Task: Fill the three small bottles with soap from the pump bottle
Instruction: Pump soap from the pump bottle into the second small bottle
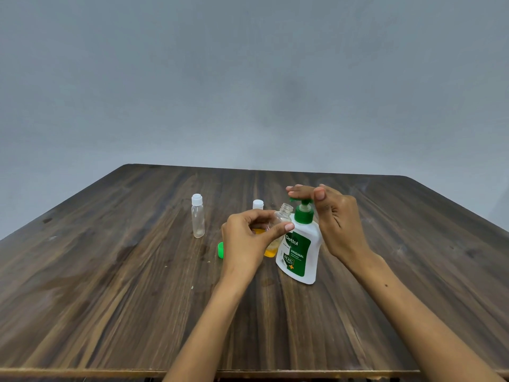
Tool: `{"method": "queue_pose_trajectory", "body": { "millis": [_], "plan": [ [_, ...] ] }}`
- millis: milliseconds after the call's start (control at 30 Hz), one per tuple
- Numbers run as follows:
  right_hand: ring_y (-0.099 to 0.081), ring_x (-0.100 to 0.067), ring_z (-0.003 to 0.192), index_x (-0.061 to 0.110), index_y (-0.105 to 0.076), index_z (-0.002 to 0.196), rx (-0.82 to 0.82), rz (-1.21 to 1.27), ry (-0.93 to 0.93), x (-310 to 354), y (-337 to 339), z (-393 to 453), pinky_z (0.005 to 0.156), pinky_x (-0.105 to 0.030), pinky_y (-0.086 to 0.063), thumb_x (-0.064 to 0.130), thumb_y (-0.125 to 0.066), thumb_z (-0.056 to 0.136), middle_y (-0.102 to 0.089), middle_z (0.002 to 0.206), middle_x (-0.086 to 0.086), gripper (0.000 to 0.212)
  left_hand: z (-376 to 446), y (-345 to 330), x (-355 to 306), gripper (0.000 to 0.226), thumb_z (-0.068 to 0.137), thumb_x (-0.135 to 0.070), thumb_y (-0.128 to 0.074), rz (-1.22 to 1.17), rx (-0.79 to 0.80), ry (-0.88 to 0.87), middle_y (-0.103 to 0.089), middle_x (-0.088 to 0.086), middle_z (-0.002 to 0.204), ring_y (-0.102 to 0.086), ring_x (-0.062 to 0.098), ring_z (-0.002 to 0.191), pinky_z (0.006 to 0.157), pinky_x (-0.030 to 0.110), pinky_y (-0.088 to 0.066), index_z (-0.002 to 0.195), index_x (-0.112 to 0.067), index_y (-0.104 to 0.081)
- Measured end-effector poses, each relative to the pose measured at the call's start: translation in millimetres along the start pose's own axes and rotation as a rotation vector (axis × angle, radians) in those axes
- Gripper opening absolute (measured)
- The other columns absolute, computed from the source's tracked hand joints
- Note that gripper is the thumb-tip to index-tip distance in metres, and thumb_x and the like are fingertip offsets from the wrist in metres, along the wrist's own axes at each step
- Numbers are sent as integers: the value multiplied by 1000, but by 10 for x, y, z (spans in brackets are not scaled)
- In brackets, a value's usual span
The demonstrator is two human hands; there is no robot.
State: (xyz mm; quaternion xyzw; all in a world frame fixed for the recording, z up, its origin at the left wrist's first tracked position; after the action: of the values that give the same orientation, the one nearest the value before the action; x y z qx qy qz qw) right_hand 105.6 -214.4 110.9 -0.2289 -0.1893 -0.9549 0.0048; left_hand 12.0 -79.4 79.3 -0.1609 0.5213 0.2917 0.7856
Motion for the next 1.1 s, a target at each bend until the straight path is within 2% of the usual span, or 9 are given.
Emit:
{"method": "queue_pose_trajectory", "body": {
  "millis": [167,333,467,600,700,867,1000,1100],
  "plan": [
    [-67,-16,105,13,-76,97,-27,18,-6,-21,-42,-17,91,-55,-48,63,-22,98,-74,103,1,74,-3,16,10,25,63,-29,-88,0,4,6,-76,-6,79,-72,12,79,77,27,-59,84,-24,-75],
    [-64,-12,112,14,-75,102,21,-57,-5,4,-12,-23,101,-50,-44,68,-15,96,-72,111,3,81,1,14,-25,24,64,-29,-87,4,8,-2,-76,-5,80,-72,11,78,77,27,-59,83,-25,-74],
    [-62,-10,114,15,-75,103,7,-53,1,26,-11,-20,102,-48,-43,67,-15,96,-71,112,6,80,-7,3,-43,23,64,-28,-87,-2,8,-10,-76,-6,79,-71,10,77,75,24,-58,82,-27,-74],
    [-64,-13,110,14,-75,102,-33,-45,11,24,-41,-90,95,-52,-48,63,-20,98,-72,109,4,74,-11,8,-40,29,58,-41,-83,-2,12,-19,-75,-9,81,-71,6,78,74,20,-57,82,-30,-72],
    [-63,-12,113,14,-74,104,-25,-58,12,38,-33,-87,98,-50,-46,64,-18,98,-71,111,4,75,-17,-4,-44,34,55,-47,-78,10,19,-29,-74,-12,82,-70,3,78,74,18,-57,84,-30,-72],
    [-62,-13,115,14,-74,104,-30,-58,10,53,-25,-58,101,-49,-44,65,-16,97,-71,113,3,78,-7,-4,-32,32,60,-41,-82,10,19,-28,-75,-9,83,-71,5,79,75,20,-58,87,-25,-75],
    [-64,-14,111,14,-75,102,-60,-38,17,36,-61,-109,94,-53,-48,62,-20,98,-72,109,3,73,10,2,-24,25,63,-35,-85,10,10,-28,-75,-10,82,-71,6,79,75,21,-58,84,-30,-72],
    [-63,-14,113,14,-74,104,-45,-49,14,35,-43,-94,97,-53,-46,63,-19,98,-72,111,3,75,12,5,-30,24,64,-34,-85,14,6,-29,-75,-10,83,-70,4,79,75,19,-57,85,-30,-72]
  ]
}}
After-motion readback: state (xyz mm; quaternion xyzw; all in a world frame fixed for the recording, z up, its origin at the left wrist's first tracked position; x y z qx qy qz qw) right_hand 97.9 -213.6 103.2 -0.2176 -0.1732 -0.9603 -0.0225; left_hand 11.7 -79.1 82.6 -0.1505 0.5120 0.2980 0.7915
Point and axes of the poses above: each hand's wrist, its own z-axis towards the middle knuckle, its own y-axis out of the back of the hand, x = y × z, the point moved 2 cm from there along z, towards the middle knuckle
